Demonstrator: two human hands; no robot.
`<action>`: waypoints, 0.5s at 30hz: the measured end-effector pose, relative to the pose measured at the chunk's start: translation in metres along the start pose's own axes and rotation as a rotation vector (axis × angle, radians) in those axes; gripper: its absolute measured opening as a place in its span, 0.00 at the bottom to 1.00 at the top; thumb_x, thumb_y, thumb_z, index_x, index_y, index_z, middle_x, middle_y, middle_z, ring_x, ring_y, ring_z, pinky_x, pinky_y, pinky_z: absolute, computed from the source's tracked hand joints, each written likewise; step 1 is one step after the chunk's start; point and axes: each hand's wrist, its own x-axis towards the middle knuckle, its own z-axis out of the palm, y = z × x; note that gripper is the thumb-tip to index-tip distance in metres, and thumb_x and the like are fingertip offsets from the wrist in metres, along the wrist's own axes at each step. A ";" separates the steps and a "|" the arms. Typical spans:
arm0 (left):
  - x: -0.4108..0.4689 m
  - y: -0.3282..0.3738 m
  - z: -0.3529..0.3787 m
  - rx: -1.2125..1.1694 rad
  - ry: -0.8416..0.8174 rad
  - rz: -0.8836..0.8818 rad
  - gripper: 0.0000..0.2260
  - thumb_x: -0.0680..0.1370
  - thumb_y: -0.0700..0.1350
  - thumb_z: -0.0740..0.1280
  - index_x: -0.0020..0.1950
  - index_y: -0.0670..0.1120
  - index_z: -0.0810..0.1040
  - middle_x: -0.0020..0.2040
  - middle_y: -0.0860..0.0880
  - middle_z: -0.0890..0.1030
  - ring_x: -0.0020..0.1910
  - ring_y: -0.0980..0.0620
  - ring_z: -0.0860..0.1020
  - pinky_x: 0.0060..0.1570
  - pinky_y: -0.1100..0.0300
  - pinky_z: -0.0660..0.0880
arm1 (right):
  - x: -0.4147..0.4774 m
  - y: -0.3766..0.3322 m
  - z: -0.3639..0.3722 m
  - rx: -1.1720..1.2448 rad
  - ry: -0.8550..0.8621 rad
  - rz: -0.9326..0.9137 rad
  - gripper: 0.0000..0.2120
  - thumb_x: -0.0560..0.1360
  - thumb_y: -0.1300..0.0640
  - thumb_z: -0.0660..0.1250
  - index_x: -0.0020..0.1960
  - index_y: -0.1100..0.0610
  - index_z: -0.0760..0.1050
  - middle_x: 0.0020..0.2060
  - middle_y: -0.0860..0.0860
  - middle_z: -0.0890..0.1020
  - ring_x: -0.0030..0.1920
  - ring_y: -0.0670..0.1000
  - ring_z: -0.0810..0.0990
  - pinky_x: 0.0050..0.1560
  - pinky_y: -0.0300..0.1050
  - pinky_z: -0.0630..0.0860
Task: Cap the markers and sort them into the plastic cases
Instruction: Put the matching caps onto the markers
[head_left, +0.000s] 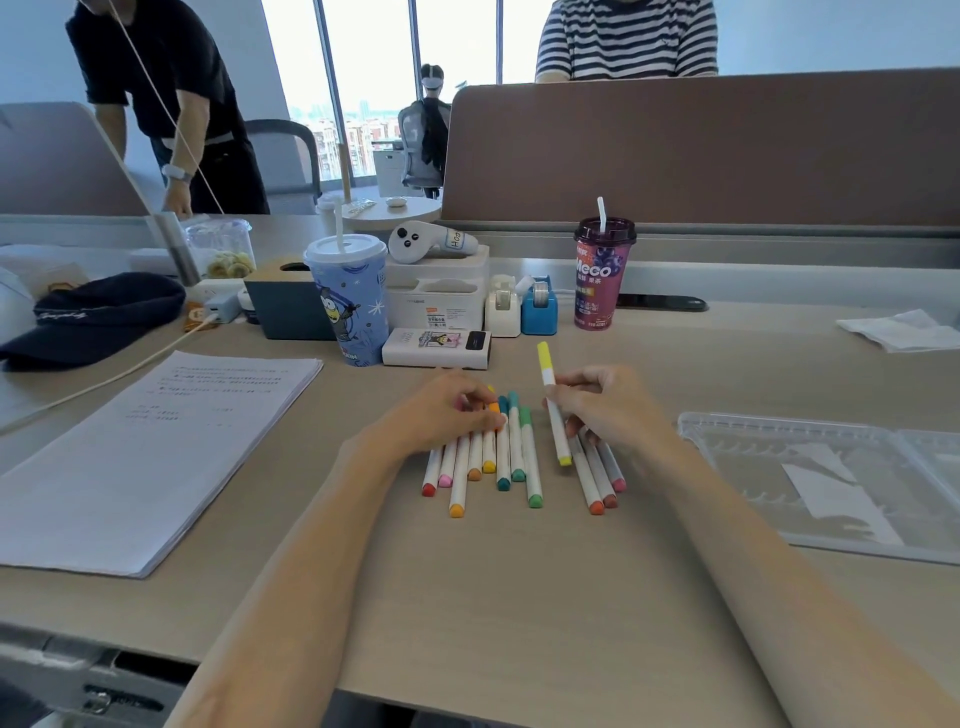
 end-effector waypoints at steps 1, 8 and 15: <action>0.000 -0.001 0.000 -0.055 0.030 -0.018 0.14 0.76 0.54 0.68 0.58 0.50 0.79 0.52 0.53 0.78 0.48 0.57 0.75 0.47 0.63 0.71 | 0.000 0.000 0.000 0.003 0.003 -0.001 0.09 0.77 0.55 0.68 0.57 0.54 0.78 0.45 0.50 0.84 0.28 0.42 0.78 0.31 0.37 0.74; -0.007 -0.003 -0.017 -0.343 0.153 -0.095 0.14 0.77 0.46 0.68 0.61 0.49 0.72 0.49 0.50 0.82 0.49 0.54 0.80 0.50 0.62 0.76 | 0.001 -0.003 0.005 -0.001 0.010 -0.015 0.07 0.76 0.51 0.69 0.53 0.48 0.74 0.46 0.50 0.82 0.39 0.45 0.80 0.38 0.38 0.76; -0.008 -0.006 -0.020 -0.329 0.104 -0.137 0.12 0.76 0.45 0.70 0.58 0.51 0.73 0.50 0.48 0.82 0.50 0.51 0.80 0.54 0.55 0.77 | 0.009 -0.010 0.041 -0.295 0.018 -0.131 0.13 0.74 0.48 0.69 0.57 0.51 0.75 0.40 0.48 0.79 0.39 0.46 0.76 0.39 0.42 0.75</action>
